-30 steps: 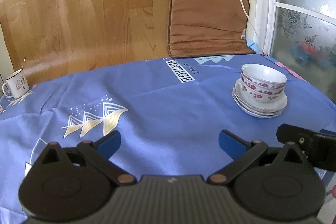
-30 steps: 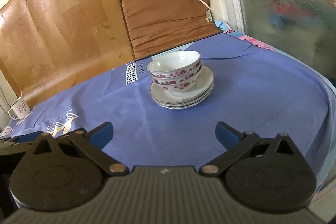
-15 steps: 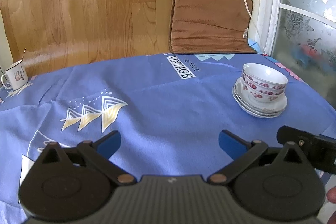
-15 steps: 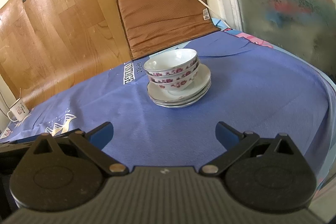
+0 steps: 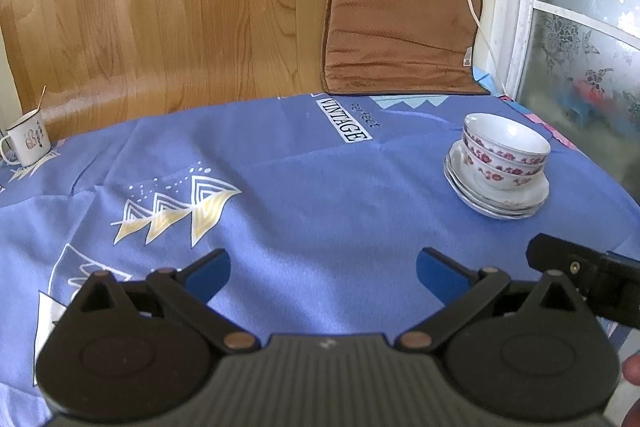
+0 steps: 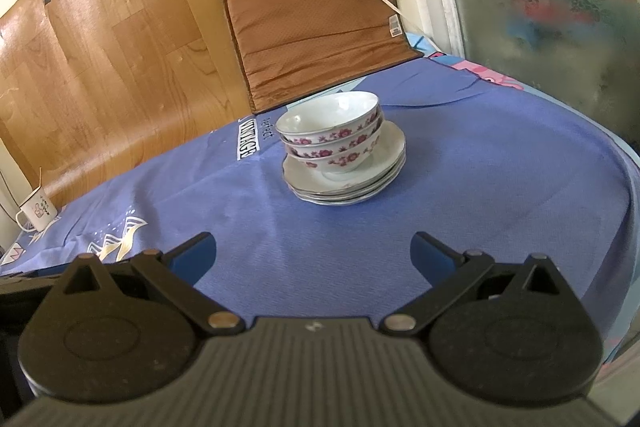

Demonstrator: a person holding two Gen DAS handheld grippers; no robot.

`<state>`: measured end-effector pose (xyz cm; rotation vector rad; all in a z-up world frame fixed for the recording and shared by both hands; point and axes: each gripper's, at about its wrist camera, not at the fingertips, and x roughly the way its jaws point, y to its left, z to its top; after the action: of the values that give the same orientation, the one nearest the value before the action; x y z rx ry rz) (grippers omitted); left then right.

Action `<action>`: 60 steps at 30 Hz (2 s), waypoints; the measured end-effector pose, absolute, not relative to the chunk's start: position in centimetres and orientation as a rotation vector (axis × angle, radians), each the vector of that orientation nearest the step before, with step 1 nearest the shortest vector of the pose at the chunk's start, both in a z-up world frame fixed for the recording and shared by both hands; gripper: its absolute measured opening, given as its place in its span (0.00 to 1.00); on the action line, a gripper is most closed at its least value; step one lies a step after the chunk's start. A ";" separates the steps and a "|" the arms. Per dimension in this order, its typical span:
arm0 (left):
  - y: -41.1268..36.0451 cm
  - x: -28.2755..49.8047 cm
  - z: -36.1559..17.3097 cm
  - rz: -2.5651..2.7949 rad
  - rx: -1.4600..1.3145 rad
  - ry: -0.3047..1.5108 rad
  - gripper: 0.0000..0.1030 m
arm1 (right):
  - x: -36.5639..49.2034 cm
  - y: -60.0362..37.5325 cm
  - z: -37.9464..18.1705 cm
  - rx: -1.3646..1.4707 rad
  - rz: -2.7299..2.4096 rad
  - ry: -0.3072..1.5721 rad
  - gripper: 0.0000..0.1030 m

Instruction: Organize plates and bowls

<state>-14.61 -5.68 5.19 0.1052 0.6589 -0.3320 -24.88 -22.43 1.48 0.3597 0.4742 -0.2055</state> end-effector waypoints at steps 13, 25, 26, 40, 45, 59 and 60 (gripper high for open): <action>-5.7 -14.3 5.1 -0.341 0.104 0.680 1.00 | -24.7 -22.3 1.5 0.356 -0.202 0.472 1.00; -5.6 -14.1 5.0 -0.358 0.091 0.698 1.00 | -24.4 -22.5 1.3 0.367 -0.196 0.479 1.00; -5.6 -14.1 5.0 -0.359 0.091 0.700 1.00 | -24.4 -22.5 1.2 0.367 -0.195 0.479 1.00; -5.8 -14.1 4.7 -0.364 0.094 0.709 1.00 | -24.5 -22.5 1.1 0.367 -0.194 0.476 1.00; -5.6 -14.0 4.6 -0.363 0.089 0.713 1.00 | -24.5 -22.5 1.0 0.368 -0.197 0.478 1.00; -5.8 -13.8 4.1 -0.364 0.093 0.742 1.00 | -24.6 -22.4 1.0 0.368 -0.200 0.482 1.00; -5.8 -13.8 4.1 -0.364 0.094 0.744 1.00 | -24.7 -22.4 1.1 0.368 -0.201 0.480 1.00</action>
<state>-13.76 -5.85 4.06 0.0940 0.7443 -0.3644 -24.67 -22.35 1.06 0.3679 0.4800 -0.2008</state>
